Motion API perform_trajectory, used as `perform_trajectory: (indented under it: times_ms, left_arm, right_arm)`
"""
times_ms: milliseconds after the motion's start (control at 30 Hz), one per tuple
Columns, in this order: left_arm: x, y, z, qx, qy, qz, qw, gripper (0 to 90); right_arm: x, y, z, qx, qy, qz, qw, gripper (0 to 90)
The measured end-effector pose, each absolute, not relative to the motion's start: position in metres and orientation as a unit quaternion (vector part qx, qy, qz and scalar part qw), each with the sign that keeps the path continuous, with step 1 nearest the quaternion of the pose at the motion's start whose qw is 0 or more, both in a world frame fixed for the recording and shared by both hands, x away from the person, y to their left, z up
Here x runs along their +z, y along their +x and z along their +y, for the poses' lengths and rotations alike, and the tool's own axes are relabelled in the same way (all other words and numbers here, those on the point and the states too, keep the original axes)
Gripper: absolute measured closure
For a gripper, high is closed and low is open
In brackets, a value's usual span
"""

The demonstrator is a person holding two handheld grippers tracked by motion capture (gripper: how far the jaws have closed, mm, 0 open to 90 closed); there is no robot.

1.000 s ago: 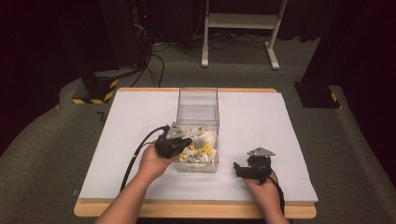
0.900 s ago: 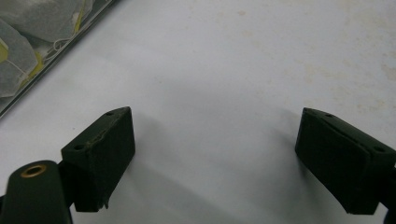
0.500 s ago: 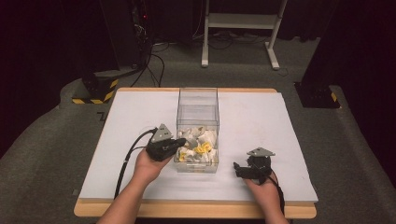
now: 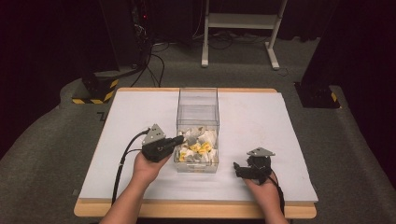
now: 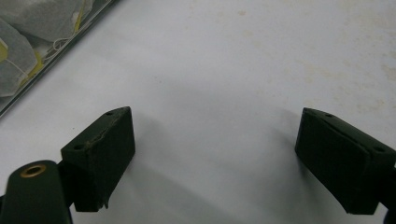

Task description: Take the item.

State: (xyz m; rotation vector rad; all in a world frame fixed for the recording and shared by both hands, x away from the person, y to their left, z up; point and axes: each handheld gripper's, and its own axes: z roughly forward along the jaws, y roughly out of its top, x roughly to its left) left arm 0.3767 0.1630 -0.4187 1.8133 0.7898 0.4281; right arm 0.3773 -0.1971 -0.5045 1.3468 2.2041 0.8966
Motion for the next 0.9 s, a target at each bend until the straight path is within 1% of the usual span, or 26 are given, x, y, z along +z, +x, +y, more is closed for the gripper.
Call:
perform_trajectory:
  times_ms: [400,900]
  left_arm:
    - [-0.418,0.376,0.169,0.177,0.743,0.34,0.548,90.0]
    - [-0.407,0.375,0.181,0.183,0.729,0.345,0.563,90.0]
  right_arm:
    - [-0.505,0.377,-0.197,0.321,0.482,0.789,0.202,11.9]
    - [-0.505,0.377,-0.197,0.321,0.482,0.789,0.203,12.0]
